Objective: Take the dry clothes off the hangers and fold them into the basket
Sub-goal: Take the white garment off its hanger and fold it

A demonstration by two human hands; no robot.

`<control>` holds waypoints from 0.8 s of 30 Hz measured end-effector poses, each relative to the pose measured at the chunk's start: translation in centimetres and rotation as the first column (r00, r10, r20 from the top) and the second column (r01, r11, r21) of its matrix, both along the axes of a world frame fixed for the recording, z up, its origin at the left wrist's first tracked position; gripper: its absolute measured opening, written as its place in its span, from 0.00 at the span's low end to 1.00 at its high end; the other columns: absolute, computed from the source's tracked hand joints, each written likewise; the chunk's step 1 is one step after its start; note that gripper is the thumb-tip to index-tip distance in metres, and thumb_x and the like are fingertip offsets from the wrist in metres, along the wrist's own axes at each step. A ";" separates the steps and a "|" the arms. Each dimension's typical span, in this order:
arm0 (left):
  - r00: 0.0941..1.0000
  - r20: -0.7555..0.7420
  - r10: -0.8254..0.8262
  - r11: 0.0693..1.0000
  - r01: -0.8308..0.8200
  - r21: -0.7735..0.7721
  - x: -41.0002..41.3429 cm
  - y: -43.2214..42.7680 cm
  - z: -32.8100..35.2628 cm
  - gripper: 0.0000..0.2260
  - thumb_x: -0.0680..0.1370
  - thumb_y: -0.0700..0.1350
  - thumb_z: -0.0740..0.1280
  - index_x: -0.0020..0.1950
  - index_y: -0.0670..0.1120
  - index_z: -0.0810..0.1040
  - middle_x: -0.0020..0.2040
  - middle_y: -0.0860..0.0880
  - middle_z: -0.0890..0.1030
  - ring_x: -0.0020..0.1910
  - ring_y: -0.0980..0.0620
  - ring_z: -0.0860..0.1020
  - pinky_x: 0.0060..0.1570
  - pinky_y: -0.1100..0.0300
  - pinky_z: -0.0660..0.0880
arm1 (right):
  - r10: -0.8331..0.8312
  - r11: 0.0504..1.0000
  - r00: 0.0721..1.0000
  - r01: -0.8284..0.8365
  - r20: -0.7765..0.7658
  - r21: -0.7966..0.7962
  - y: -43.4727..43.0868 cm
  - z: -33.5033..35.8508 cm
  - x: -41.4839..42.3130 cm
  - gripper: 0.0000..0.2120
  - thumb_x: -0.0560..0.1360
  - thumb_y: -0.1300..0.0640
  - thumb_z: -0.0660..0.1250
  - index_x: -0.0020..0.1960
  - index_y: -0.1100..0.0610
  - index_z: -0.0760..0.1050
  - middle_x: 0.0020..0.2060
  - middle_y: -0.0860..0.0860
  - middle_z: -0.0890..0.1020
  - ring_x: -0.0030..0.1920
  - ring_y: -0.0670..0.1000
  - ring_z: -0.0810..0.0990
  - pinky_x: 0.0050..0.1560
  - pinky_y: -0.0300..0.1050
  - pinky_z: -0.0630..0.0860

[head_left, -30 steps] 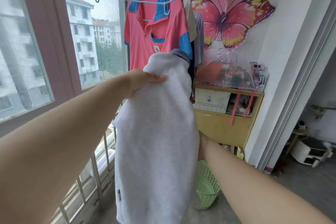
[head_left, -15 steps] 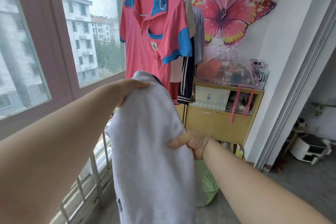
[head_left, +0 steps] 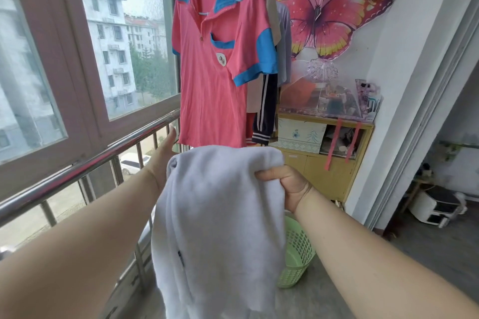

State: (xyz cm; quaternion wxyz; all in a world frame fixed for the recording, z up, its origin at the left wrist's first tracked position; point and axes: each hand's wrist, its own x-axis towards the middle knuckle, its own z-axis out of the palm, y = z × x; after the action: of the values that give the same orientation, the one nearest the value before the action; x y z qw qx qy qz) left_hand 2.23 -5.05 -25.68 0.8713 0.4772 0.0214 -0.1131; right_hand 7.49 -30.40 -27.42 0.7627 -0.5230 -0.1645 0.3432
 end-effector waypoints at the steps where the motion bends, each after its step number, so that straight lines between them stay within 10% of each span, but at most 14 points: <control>1: 1.000 0.005 0.000 1.000 0.000 -0.012 0.2 0.0 -0.6 0.37 0.71 0.69 0.62 0.54 0.35 0.82 0.52 0.33 0.80 0.54 0.41 0.81 0.51 0.53 0.78 | -0.023 1.000 1.000 0.023 0.001 -0.005 0.1 0.0 0.2 0.12 0.64 0.67 0.66 0.44 0.63 0.84 0.42 0.59 0.85 0.43 0.57 0.84 0.48 0.49 0.79; 5: 0.999 -0.026 0.043 0.993 -0.040 0.112 -0.1 -0.6 -1.6 0.25 0.70 0.65 0.66 0.46 0.43 0.83 0.39 0.42 0.84 0.38 0.46 0.83 0.33 0.57 0.80 | -0.069 0.996 0.998 0.069 -0.004 -0.052 -0.2 -0.3 0.6 0.13 0.64 0.66 0.67 0.48 0.65 0.82 0.45 0.60 0.84 0.46 0.59 0.83 0.56 0.54 0.77; 10: 0.978 -0.068 -0.199 0.935 0.210 0.287 -1.2 0.1 -2.4 0.33 0.56 0.52 0.82 0.57 0.42 0.82 0.53 0.39 0.83 0.48 0.41 0.83 0.47 0.49 0.80 | -0.094 0.989 0.996 0.094 0.003 -0.112 -0.7 -0.5 1.0 0.13 0.67 0.71 0.68 0.51 0.67 0.80 0.46 0.61 0.84 0.47 0.59 0.83 0.55 0.54 0.78; 15: 0.973 0.061 0.224 0.952 -0.232 0.198 1.1 -0.1 -2.6 0.09 0.74 0.40 0.67 0.52 0.40 0.80 0.46 0.42 0.83 0.39 0.47 0.84 0.41 0.57 0.81 | -0.112 0.987 0.993 0.109 -0.022 -0.117 -1.1 -0.7 1.2 0.11 0.68 0.73 0.65 0.46 0.66 0.83 0.43 0.59 0.85 0.41 0.56 0.85 0.47 0.50 0.82; 20: 0.979 -0.156 0.128 0.963 -0.085 0.254 0.1 -0.3 -2.9 0.22 0.69 0.61 0.70 0.49 0.43 0.85 0.50 0.42 0.84 0.47 0.43 0.83 0.51 0.50 0.76 | -0.173 0.980 0.985 0.170 -0.012 -0.105 -1.1 -1.3 1.7 0.11 0.70 0.73 0.64 0.51 0.67 0.79 0.44 0.59 0.84 0.43 0.57 0.84 0.47 0.49 0.82; 24: 0.985 -0.171 -0.005 0.940 0.063 0.335 -0.3 -0.7 -4.1 0.38 0.51 0.46 0.84 0.59 0.39 0.79 0.54 0.40 0.82 0.51 0.43 0.82 0.52 0.49 0.78 | -0.254 0.960 0.967 0.250 -0.021 -0.129 -1.7 -1.7 2.2 0.14 0.66 0.70 0.69 0.51 0.67 0.79 0.46 0.60 0.83 0.43 0.57 0.84 0.48 0.50 0.81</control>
State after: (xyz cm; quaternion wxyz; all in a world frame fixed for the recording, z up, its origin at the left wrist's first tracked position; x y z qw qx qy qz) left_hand 1.90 -5.73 -29.79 0.7692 0.6089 0.1054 -0.1627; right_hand 9.67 -32.12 -29.10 0.7688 -0.5799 -0.0607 0.2625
